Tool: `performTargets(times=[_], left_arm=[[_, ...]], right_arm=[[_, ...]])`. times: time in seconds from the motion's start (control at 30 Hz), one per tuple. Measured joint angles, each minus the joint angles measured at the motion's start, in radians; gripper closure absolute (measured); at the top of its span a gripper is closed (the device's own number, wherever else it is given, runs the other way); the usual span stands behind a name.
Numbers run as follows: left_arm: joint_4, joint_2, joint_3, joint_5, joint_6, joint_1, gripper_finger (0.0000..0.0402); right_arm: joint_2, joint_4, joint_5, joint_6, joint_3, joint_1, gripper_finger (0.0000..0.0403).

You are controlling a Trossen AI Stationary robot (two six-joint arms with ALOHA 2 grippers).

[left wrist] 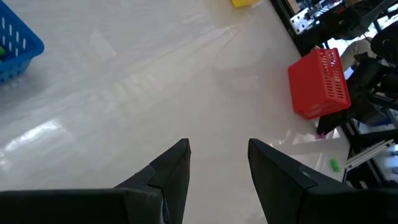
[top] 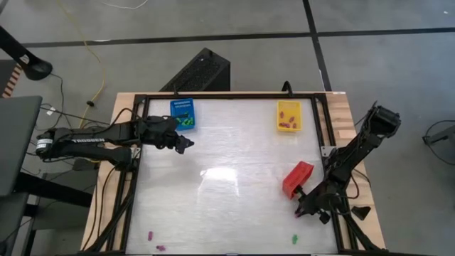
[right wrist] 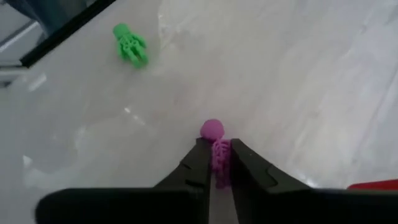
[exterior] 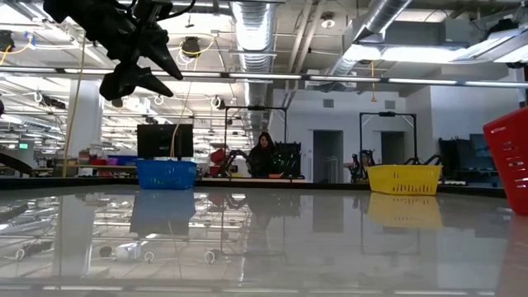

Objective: Sort Halloween decoration
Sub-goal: Put the purple skeleton toy into the yellow bin

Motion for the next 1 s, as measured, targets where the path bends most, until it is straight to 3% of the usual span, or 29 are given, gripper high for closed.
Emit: performTargets(times=[0.2, 0.5, 0.77, 1.0], left_arm=[[0.000, 0.000, 0.000, -0.015, 0.001, 0.000, 0.0251], [0.000, 0.000, 0.000, -0.070, 0.011, 0.000, 0.0251], [0.002, 0.000, 0.000, -0.127, 0.030, 0.000, 0.0251], [0.000, 0.000, 0.000, -0.122, 0.067, 0.000, 0.0251]], right_arm=[[0.010, -0.081, -0.022, 0.089, 0.052, 0.000, 0.0339], [-0.038, -0.336, -0.084, 0.113, 0.212, -0.002, 0.0340], [-0.154, -0.416, -0.021, 0.165, 0.268, -0.091, 0.0341], [-0.190, -0.433, 0.003, 0.087, 0.409, -0.205, 0.0341]])
